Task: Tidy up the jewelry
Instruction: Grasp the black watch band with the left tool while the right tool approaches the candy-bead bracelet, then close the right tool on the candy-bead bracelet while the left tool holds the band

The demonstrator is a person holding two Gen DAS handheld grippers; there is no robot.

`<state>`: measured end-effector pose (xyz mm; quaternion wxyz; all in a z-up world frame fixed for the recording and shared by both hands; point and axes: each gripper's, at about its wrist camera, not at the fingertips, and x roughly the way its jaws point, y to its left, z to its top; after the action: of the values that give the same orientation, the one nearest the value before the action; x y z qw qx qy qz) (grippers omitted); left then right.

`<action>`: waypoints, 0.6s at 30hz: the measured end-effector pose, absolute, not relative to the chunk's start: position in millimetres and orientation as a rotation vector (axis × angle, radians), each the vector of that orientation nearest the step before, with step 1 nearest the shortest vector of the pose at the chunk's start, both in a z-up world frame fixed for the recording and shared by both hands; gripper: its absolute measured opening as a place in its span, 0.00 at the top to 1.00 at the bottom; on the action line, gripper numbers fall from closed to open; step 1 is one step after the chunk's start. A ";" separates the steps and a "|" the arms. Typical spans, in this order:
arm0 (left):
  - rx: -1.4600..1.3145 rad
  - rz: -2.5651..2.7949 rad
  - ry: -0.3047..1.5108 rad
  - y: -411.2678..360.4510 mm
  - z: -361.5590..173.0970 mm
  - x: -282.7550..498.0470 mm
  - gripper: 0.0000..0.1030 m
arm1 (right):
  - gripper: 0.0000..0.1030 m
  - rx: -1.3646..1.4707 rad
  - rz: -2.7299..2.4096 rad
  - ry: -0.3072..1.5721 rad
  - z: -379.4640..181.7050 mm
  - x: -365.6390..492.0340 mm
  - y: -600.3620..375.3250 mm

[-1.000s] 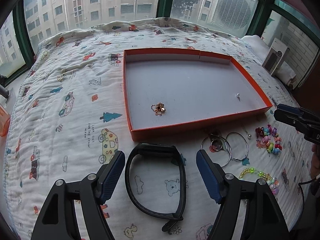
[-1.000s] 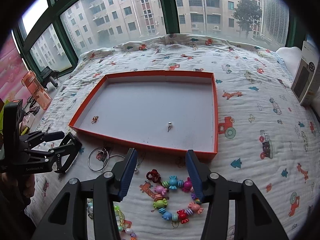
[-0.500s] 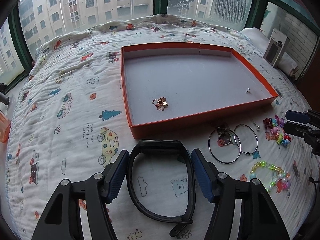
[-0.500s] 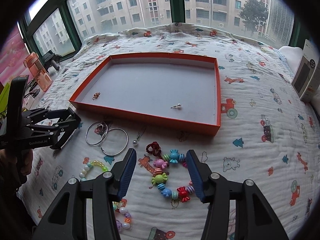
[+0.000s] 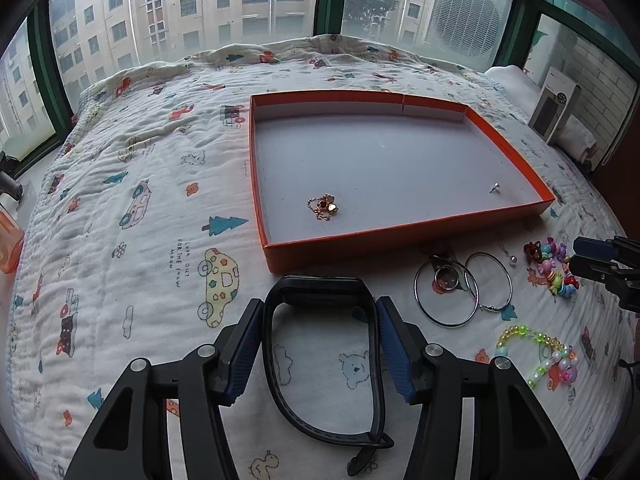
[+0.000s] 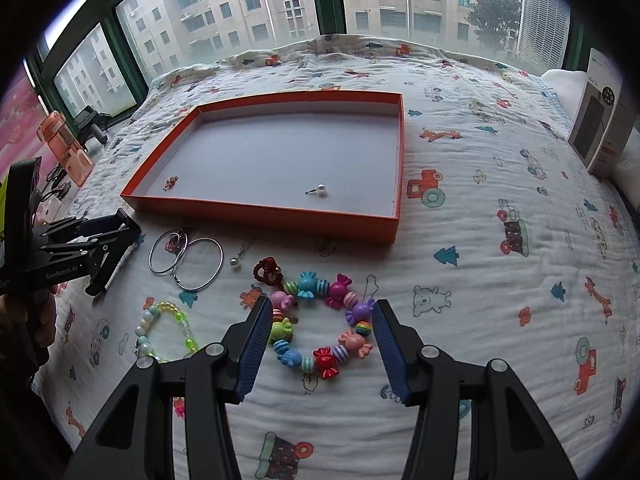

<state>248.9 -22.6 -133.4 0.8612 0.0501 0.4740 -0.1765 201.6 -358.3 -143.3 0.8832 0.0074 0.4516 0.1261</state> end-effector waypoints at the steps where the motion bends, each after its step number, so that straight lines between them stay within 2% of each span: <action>1: 0.105 -0.371 0.993 -22.7 -133.0 247.5 0.42 | 0.45 0.018 0.259 0.941 -144.1 201.2 -360.3; 8: 0.099 -0.374 0.996 -24.4 -134.2 241.9 0.42 | 0.48 0.003 0.245 0.960 -150.9 204.1 -371.8; 13: 0.090 -0.373 0.998 -24.0 -135.3 242.5 0.42 | 0.60 -0.051 0.277 0.952 -147.5 209.7 -368.0; 18: 0.094 -0.371 0.999 -24.4 -135.8 243.1 0.42 | 0.64 -0.115 0.327 0.930 -145.7 211.9 -358.4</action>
<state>243.1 -24.4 -135.8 0.8604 0.0446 0.4760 -0.1766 211.9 -358.4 -145.7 0.8794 -0.0553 0.4462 0.1568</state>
